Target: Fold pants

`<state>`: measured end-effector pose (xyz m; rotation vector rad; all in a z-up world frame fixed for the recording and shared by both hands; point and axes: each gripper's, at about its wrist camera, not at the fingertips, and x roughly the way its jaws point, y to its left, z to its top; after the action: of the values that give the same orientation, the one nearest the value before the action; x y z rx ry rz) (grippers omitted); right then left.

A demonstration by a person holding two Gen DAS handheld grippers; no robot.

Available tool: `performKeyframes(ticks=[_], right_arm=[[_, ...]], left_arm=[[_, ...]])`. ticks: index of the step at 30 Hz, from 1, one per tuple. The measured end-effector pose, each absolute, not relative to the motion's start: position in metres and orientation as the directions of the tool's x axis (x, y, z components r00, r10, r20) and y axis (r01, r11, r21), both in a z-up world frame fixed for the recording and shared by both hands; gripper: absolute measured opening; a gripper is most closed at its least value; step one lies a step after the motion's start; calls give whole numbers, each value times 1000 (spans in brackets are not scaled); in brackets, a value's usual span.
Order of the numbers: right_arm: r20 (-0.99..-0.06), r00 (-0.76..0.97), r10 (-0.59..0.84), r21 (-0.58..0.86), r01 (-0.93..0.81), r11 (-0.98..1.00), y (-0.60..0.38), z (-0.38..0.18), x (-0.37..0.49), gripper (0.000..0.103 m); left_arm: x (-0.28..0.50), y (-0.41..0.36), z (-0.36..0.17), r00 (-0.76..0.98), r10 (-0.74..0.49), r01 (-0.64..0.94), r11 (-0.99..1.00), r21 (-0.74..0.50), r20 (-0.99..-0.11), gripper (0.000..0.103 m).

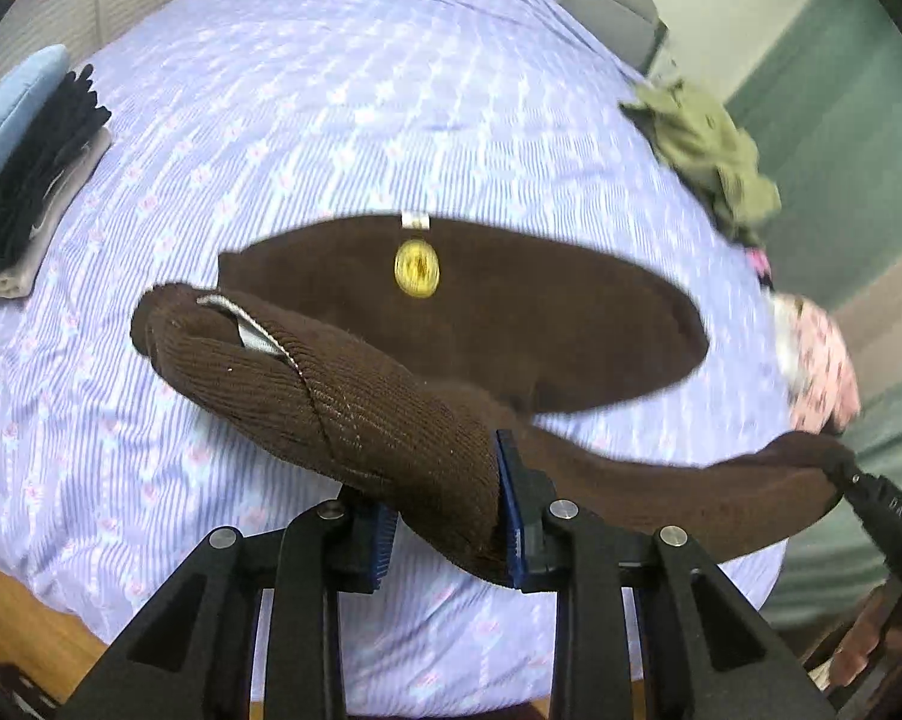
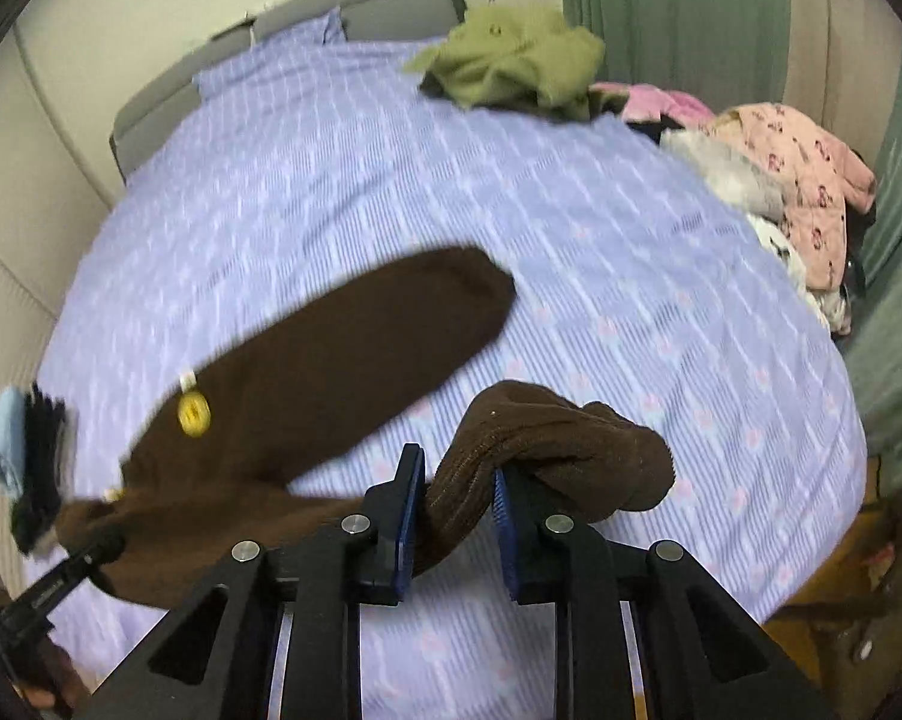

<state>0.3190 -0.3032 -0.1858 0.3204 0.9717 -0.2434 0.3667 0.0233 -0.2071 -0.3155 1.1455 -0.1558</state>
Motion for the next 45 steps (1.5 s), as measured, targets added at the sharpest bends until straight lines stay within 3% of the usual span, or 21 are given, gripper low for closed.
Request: performKeyframes(ticks=[8, 21, 28, 31, 33, 34, 37, 40, 41, 45], right_arm=[[-819, 573, -40, 208, 360, 910, -316, -181, 412, 22], [-898, 440, -21, 151, 352, 924, -313, -257, 565, 22], [-920, 392, -6, 126, 310, 942, -305, -286, 607, 26], [-921, 389, 8, 132, 292, 947, -304, -287, 612, 42], [-915, 403, 6, 125, 269, 955, -301, -280, 612, 58], [-913, 408, -1, 115, 259, 959, -300, -276, 610, 60], [-907, 422, 5, 102, 207, 973, -295, -260, 600, 62], [-891, 453, -3, 77, 157, 985, -295, -238, 578, 63], [-888, 460, -9, 66, 147, 987, -297, -232, 571, 65], [-861, 503, -77, -38, 87, 995, -308, -214, 548, 68]], left_arm=[[434, 3, -214, 401, -229, -99, 952, -291, -887, 29], [552, 4, -281, 261, -170, -177, 959, -220, -950, 33], [572, 5, -302, 205, -127, -139, 978, -157, -971, 54], [572, -3, -287, 246, -109, -56, 990, -126, -963, 72], [570, -9, -273, 273, -118, 13, 993, -119, -955, 73], [569, -9, -269, 271, -129, 21, 992, -128, -954, 74], [560, -10, -252, 290, -140, 64, 990, -127, -947, 79], [546, -21, -221, 402, -41, 162, 986, 27, -915, 93], [543, -26, -210, 440, -20, 191, 979, 72, -898, 93], [549, -45, -194, 459, -123, 352, 935, 53, -880, 95]])
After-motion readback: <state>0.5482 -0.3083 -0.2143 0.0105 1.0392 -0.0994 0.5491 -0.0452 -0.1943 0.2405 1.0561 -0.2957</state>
